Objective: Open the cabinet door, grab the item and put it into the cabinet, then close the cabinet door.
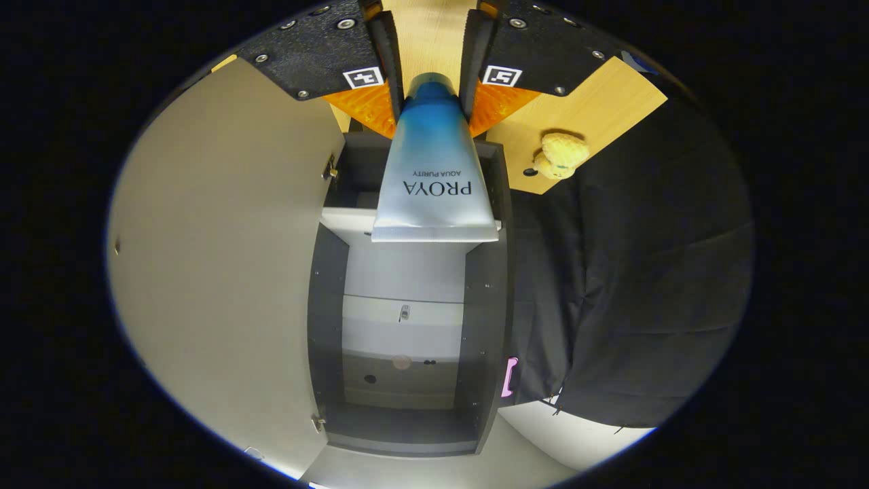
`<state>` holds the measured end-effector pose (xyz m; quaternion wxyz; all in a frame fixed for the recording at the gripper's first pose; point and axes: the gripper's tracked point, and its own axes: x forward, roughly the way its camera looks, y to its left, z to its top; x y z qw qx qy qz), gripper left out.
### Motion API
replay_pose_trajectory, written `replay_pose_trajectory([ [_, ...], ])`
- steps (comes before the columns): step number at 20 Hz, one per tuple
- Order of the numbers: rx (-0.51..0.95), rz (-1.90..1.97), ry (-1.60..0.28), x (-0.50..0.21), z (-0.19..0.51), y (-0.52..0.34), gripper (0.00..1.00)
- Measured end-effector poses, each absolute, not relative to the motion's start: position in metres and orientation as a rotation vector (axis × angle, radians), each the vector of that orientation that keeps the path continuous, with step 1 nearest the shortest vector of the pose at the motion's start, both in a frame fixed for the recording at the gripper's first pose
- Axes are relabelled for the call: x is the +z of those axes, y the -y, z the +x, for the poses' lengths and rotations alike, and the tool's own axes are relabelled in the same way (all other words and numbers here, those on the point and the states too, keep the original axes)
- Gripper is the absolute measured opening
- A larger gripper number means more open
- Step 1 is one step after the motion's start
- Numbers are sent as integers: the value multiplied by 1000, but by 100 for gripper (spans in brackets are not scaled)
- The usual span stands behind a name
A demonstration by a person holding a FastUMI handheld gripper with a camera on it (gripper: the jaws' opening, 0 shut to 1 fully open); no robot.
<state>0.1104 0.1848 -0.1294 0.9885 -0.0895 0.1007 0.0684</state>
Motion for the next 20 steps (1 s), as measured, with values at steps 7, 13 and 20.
replay_pose_trajectory([
  [7,122,-172,-153,-73,237,-182,39],
  [13,108,-185,-127,-52,357,-180,39],
  [20,130,-157,-184,-97,431,-186,40],
])
